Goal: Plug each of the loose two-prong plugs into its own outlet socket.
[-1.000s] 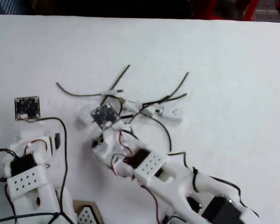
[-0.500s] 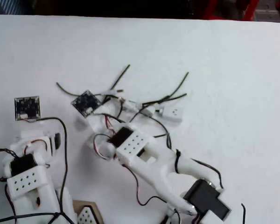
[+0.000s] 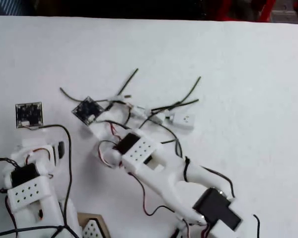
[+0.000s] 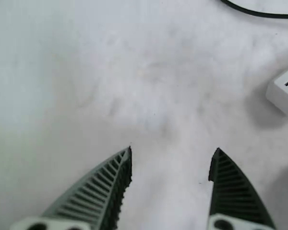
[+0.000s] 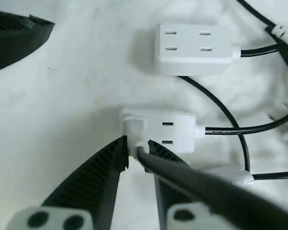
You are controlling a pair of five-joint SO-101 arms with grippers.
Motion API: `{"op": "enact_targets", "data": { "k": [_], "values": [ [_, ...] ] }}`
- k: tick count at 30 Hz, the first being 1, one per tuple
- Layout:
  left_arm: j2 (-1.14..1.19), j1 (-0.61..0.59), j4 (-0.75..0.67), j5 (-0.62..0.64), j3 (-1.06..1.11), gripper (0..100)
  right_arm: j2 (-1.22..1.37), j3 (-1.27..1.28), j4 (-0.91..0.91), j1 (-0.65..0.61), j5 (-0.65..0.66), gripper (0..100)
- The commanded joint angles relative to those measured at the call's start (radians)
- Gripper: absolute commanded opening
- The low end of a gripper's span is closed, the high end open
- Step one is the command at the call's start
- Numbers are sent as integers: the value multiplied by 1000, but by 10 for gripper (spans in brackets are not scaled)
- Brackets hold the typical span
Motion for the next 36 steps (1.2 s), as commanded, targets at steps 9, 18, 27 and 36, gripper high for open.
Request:
{"op": "enact_targets", "data": {
  "k": [9,18,27,36],
  "values": [
    [-16,-5,-41,8,-8,260,156,-71,25,-47,12,16],
    [-16,-5,-41,8,-6,260,165,-74,39,-58,44,16],
    [-21,-5,-44,5,5,260,-202,-74,162,-30,44,16],
    [-21,-2,-44,3,6,260,-604,-75,197,74,40,16]
  ]
}}
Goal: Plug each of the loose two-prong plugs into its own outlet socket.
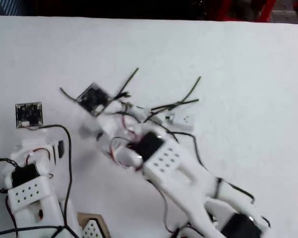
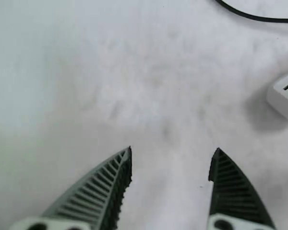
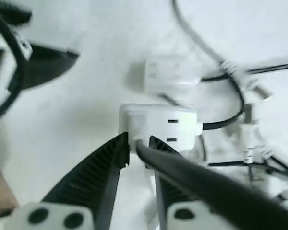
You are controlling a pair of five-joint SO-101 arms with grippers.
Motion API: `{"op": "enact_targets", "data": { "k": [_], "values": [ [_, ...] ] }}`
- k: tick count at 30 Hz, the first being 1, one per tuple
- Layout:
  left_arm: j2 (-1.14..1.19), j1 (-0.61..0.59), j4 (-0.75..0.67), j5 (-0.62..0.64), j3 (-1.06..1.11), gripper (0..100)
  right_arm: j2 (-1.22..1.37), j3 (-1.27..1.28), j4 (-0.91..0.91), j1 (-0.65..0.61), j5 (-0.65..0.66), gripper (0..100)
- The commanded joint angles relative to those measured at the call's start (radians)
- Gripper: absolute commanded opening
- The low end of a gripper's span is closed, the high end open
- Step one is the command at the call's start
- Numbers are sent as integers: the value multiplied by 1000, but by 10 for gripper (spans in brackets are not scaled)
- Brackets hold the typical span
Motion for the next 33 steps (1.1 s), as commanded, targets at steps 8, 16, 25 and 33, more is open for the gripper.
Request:
{"op": "enact_targets", "data": {
  "k": [8,16,25,33],
  "values": [
    [-21,-2,-20,3,-2,260,-280,-98,-2,236,5,17],
    [-21,-2,-20,3,-2,260,-88,-140,-214,521,3,17],
    [-21,-1,-20,3,-2,260,328,-166,-539,621,2,18],
    [-21,-1,-20,3,0,260,630,-494,-275,634,-124,168]
  ]
}}
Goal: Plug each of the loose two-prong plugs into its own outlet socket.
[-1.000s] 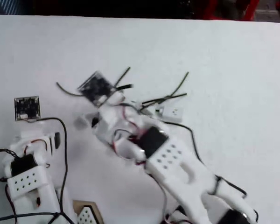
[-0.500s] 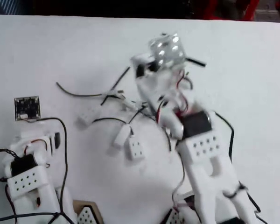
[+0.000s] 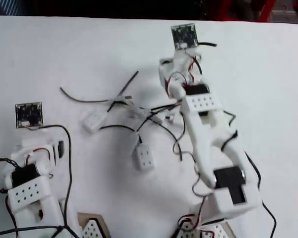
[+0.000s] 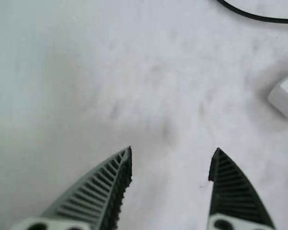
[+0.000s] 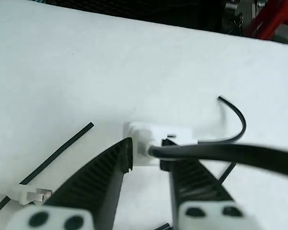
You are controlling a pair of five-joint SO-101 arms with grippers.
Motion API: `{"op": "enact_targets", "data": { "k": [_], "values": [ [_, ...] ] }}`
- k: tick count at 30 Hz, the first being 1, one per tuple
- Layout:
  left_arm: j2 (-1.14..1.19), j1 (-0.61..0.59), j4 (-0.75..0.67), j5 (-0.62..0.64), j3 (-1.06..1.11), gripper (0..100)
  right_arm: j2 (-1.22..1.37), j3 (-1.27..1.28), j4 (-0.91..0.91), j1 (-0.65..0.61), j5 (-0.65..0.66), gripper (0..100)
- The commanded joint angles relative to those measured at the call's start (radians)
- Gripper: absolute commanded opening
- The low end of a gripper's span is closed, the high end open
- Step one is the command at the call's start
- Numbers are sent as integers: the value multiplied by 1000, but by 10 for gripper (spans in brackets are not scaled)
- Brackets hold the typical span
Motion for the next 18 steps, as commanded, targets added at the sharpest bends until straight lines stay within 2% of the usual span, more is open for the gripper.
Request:
{"op": "enact_targets", "data": {
  "k": [1,8,13,18],
  "values": [
    [-21,-1,-20,3,0,260,64,-215,206,2,-68,170],
    [-21,-1,-20,3,0,260,47,-425,576,-15,-130,170],
    [-21,-1,-20,3,0,260,-7,-425,783,-74,-172,170],
    [-21,-1,-20,3,0,260,-12,-423,937,-140,-267,170]
  ]
}}
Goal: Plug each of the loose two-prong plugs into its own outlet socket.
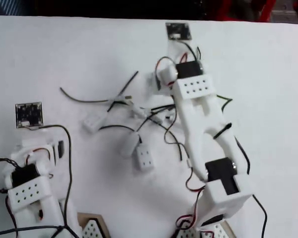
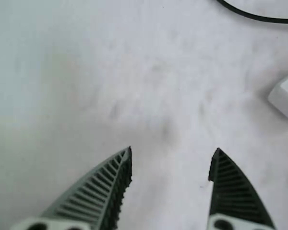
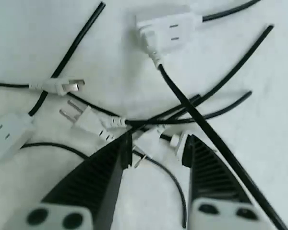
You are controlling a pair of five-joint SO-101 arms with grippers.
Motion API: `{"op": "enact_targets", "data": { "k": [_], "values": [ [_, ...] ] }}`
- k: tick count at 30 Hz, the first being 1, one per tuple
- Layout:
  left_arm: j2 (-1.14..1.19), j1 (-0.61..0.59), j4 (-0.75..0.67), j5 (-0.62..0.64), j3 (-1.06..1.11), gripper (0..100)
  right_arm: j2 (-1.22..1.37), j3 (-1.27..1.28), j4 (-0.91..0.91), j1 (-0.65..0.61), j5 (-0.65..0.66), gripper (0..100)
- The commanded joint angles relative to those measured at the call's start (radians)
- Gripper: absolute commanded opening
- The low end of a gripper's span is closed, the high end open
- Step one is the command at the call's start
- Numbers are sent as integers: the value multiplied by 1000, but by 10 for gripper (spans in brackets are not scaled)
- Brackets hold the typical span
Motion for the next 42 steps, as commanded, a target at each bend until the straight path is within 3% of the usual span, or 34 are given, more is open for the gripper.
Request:
{"op": "enact_targets", "data": {
  "k": [1,11,26,37,42],
  "values": [
    [-21,-1,-20,3,0,260,-56,-40,85,-50,-74,170],
    [-21,-1,-20,3,0,260,-56,133,70,-125,-161,170],
    [-21,-1,-18,3,0,260,-56,405,-305,-119,-315,169],
    [-21,-1,-18,3,0,260,64,443,-463,-88,-367,169],
    [-21,-1,-18,3,0,260,162,370,-426,-59,-364,136]
  ]
}}
